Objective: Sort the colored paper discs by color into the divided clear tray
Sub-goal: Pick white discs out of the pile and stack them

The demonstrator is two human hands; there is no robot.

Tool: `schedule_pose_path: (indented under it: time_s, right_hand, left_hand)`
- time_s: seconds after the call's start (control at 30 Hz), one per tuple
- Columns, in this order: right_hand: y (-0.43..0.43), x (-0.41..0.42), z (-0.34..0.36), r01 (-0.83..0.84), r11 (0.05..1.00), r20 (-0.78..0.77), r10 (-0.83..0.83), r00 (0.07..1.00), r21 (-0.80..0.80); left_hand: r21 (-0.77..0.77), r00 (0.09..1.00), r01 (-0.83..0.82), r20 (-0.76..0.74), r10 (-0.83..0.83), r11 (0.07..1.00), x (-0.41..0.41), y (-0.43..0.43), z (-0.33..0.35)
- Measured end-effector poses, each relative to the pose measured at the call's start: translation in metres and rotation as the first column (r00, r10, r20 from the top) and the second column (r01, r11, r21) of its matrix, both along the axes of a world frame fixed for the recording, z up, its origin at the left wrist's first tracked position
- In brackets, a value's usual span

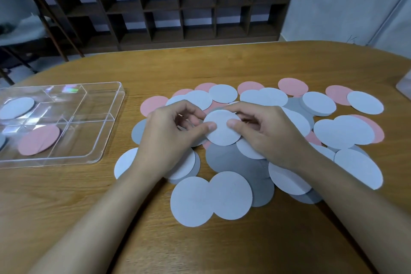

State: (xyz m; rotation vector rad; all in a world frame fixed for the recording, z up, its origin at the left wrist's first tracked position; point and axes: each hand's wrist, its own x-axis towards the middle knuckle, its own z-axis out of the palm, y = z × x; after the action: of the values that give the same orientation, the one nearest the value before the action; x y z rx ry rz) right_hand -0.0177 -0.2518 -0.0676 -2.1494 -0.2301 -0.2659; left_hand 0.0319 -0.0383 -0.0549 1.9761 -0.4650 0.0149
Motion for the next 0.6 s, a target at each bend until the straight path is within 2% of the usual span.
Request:
schedule_pose_path:
  time_s: [0.1, 0.17, 0.23, 0.33, 0.43, 0.6]
  right_hand:
    - [-0.006, 0.002, -0.001, 0.062, 0.988, 0.093, -0.049, 0.994, -0.141]
    - [-0.008, 0.003, -0.001, 0.087, 0.978, 0.123, -0.064, 0.990, -0.188]
    - [-0.009, 0.003, -0.001, 0.093, 0.975, 0.128, -0.068, 0.990, -0.204]
    - [-0.010, 0.003, -0.002, 0.109, 0.972, 0.133, -0.083, 0.988, -0.208]
    - [-0.009, 0.003, 0.000, 0.116, 0.975, 0.131, -0.091, 0.987, -0.192]
    - [-0.008, 0.003, -0.001, 0.109, 0.976, 0.122, -0.087, 0.989, -0.190]
  left_hand:
    - [0.127, 0.993, 0.004, 0.115, -0.019, 0.992, -0.003, 0.002, 0.003]
    - [0.182, 0.984, 0.164, 0.040, -0.174, 0.969, -0.004, 0.003, 0.004]
    - [0.250, 0.937, 0.347, -0.055, -0.344, 0.904, -0.008, 0.005, 0.005]
    - [0.357, 0.878, 0.468, -0.087, -0.470, 0.808, -0.012, 0.006, 0.006]
    - [0.378, 0.859, 0.499, -0.101, -0.501, 0.780, -0.011, 0.006, 0.006]
    - [0.299, 0.836, 0.548, -0.158, -0.526, 0.781, -0.010, 0.007, 0.006]
